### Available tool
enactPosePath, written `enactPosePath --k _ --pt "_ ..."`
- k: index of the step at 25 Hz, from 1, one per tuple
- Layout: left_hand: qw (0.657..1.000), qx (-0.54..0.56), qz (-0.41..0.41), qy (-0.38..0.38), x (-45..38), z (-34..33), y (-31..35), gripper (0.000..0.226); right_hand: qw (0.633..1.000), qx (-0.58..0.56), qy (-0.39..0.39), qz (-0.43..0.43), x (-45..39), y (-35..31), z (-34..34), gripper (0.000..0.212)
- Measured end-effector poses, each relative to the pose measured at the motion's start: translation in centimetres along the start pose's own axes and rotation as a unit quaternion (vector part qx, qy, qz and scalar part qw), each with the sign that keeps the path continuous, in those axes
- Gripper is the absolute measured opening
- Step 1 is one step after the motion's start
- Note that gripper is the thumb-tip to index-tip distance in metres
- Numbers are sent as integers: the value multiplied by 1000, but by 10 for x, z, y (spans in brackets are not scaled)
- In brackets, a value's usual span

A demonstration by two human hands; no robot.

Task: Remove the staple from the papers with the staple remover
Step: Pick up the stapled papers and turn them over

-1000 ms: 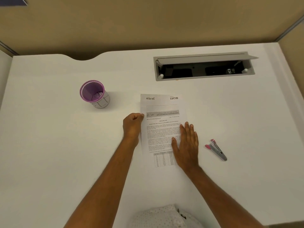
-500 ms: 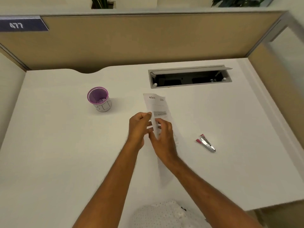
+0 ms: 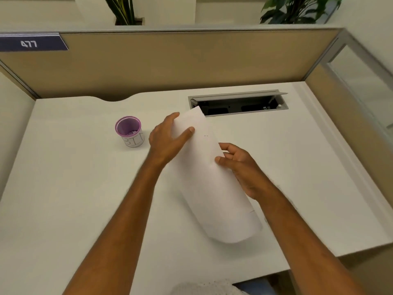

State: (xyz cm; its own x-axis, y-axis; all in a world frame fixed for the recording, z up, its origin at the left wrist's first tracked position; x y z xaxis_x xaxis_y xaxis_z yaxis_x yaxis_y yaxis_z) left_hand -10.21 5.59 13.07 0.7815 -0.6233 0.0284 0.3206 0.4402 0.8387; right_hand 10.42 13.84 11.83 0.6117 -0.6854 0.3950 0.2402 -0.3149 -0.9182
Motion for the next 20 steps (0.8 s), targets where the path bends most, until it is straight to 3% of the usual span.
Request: enactPosePath --k 3,5,9,12,15,16,18,20 --pt "993 -15 55 -99 -18 -9 -9 45 1000 14 0 -27 -15 15 16 31" --pt "986 -16 86 -143 -25 -29 -26 28 993 102 33 -40 -34 41 27 25" --pt "963 -54 172 -201 -15 -82 -86 28 949 299 93 -21 -72 102 42 28" --pt "959 -84 192 -192 -12 -109 -118 30 935 334 117 21 -79 130 50 30" --pt "975 -54 163 -145 -20 -121 -118 21 925 349 124 82 -76 136 49 30" --pt "979 -43 139 -145 -24 -126 -114 31 919 361 125 98 -77 137 48 30" --pt "975 -67 79 -196 -30 -143 -103 46 900 396 137 122 -77 137 50 31" --pt "952 -138 25 -273 -27 -162 -97 38 888 414 150 135 -79 137 55 32"
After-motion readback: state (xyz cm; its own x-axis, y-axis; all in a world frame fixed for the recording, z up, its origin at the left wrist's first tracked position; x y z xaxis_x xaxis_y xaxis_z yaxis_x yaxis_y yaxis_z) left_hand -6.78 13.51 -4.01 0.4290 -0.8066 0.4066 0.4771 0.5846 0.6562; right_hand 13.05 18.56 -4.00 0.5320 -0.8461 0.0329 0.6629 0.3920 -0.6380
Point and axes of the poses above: each hand's wrist, its own x-axis away from the middle knuckle, its own z-axis out of the back of the hand, y = z × x, the point moved 8 cm from there along -x, towards the middle knuckle, and after that the axes turned 10 degrees about y, right-handed, at the moved point
